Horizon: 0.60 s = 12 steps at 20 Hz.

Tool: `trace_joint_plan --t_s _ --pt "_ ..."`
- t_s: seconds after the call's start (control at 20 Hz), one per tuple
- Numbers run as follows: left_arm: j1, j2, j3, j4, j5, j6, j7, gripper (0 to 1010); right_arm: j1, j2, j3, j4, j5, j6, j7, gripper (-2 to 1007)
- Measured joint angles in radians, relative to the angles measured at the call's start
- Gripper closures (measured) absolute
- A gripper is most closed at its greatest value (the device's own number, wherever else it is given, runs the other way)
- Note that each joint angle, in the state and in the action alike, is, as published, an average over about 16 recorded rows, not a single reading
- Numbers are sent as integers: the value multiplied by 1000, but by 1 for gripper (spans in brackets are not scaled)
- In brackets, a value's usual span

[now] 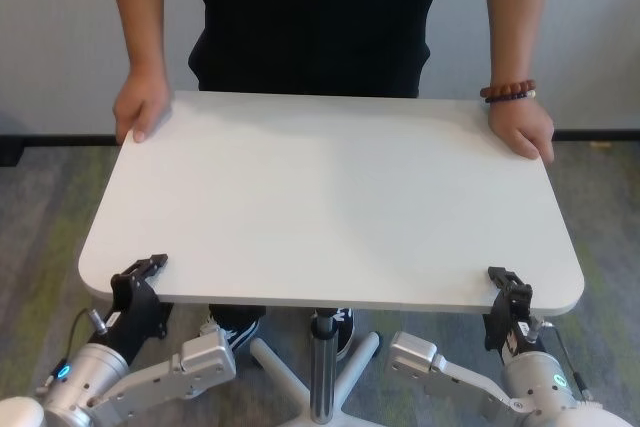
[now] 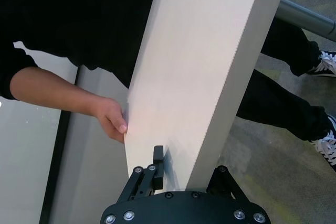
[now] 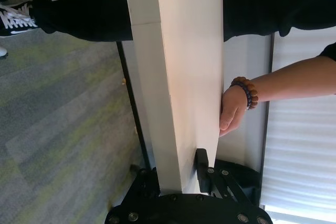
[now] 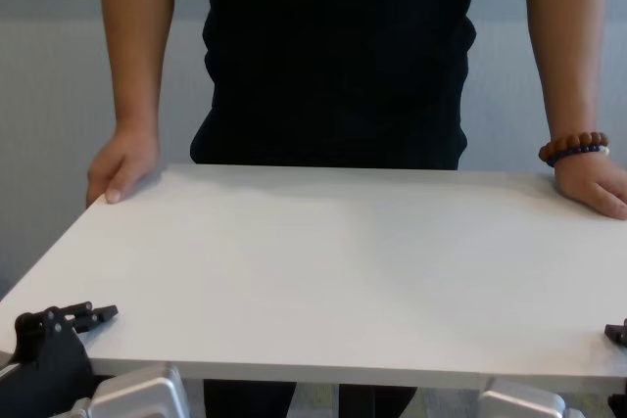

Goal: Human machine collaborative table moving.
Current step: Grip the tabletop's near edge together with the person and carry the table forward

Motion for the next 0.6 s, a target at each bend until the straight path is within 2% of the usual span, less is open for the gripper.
trace_joint_plan --t_s 0.6 --pt "1 3 -16 -15 15 15 7 666 2 9 1 -18 -46 4 14 718"
